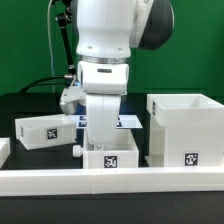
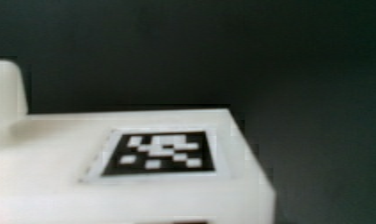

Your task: Assemble drawer

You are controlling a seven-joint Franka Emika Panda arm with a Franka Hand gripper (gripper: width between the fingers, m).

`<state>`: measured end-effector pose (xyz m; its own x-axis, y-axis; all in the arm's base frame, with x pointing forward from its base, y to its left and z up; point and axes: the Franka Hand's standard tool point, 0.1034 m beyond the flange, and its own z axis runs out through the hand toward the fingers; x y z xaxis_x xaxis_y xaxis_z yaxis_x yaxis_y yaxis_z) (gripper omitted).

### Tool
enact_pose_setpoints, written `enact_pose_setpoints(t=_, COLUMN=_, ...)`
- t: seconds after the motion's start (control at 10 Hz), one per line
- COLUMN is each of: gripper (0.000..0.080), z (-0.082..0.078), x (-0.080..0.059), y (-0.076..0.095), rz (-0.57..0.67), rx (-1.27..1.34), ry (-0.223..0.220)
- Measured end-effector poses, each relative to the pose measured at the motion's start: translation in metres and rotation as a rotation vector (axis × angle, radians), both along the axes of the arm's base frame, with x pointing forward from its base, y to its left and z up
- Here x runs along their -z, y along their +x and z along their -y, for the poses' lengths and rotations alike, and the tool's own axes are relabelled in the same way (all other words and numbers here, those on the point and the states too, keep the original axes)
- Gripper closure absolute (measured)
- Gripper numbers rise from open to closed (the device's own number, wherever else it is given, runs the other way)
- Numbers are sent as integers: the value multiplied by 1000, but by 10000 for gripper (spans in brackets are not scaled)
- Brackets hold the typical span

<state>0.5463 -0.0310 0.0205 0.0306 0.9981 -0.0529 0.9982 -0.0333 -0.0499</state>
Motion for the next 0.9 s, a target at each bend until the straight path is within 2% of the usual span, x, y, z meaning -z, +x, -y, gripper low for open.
enact_pose_setpoints(t=0.5, gripper=758, z=-3, x=3, y=0, rz=18, rx=20, ry=-2)
enact_pose_setpoints(t=0.9, gripper=758, z=-22, x=7, y=1, rz=14, rx=-29, ry=-7)
